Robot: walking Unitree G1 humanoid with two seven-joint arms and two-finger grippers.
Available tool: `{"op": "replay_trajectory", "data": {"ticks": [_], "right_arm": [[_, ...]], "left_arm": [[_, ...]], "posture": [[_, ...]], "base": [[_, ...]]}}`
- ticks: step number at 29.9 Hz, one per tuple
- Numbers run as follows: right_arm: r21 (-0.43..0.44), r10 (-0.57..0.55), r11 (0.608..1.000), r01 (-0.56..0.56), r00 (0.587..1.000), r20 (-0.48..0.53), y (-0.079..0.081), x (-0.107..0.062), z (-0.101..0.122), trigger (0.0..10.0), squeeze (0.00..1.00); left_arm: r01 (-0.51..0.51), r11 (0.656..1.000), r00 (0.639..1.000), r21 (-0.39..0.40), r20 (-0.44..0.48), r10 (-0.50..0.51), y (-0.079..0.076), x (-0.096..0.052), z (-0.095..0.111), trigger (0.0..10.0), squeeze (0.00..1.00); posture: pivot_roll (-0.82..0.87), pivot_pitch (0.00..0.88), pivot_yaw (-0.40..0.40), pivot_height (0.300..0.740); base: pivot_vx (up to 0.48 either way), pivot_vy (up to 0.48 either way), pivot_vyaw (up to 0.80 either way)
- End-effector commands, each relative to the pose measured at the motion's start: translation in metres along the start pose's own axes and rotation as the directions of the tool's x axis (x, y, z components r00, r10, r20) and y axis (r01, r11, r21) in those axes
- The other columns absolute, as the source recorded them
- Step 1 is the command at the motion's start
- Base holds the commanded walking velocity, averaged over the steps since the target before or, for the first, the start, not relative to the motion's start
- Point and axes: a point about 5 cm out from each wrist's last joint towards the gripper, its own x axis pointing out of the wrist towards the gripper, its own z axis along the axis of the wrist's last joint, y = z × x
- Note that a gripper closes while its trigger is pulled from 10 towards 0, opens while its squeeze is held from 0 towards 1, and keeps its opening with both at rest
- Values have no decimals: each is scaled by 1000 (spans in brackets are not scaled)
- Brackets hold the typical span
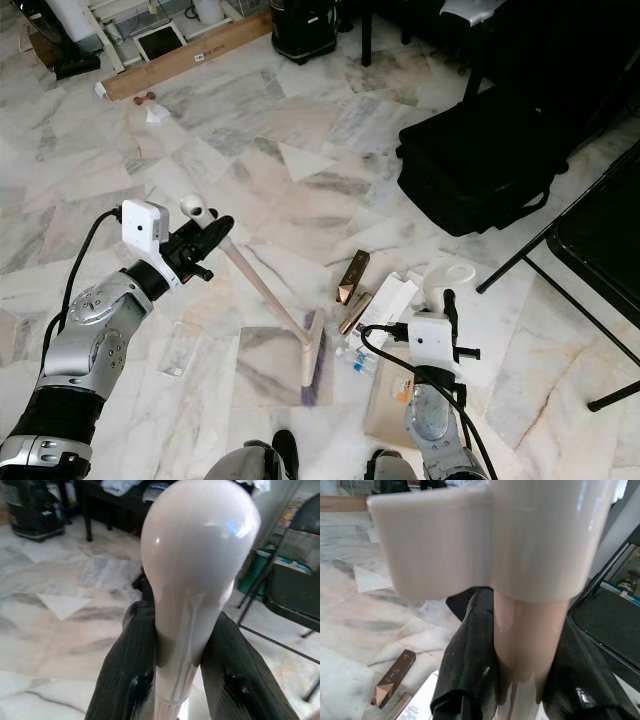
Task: Sweep floor
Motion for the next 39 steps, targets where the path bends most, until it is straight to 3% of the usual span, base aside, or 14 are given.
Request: {"op": "replay_trajectory", "data": {"ticks": [1,7,12,19,24,30,36,39], "right_arm": [[-6,12,1000,-12,999,-30,0,-7,-6,10000,0],[-6,12,1000,-12,999,-32,0,-6,-7,10000,0],[-4,13,1000,-13,999,-31,0,-6,-6,10000,0],[-1,16,1000,-16,999,-31,1,-6,-6,10000,0],[0,18,1000,-18,999,-32,2,-5,-6,10000,0],[2,19,1000,-19,999,-32,2,-5,-5,10000,0],[4,22,1000,-21,999,-31,4,-5,-5,10000,0],[6,23,1000,-23,999,-31,5,-4,-4,10000,0]], "left_arm": [[49,996,998,-76,-34,-52,-3,-7,-7,10000,0],[129,979,987,-158,-73,-142,-7,-14,-9,10000,0],[139,969,987,-202,-46,-151,-6,-14,-2,10000,0],[221,930,973,-294,7,-229,-17,-13,9,10000,0],[231,930,972,-287,26,-234,-17,-12,16,10000,0],[87,976,991,-200,113,-65,3,-14,43,10000,0],[-28,991,984,-129,172,51,16,-20,59,10000,0],[-152,986,966,-71,199,164,30,-23,65,10000,0]], "posture": [[104,263,137,740],[107,262,136,740],[109,262,135,740],[111,261,134,740],[111,258,134,740],[113,256,134,740],[117,256,134,740],[120,252,134,740]], "base": [[0,0,0],[0,0,0],[0,0,0],[0,0,0],[0,0,0],[0,0,0],[0,0,0],[0,0,0]]}}
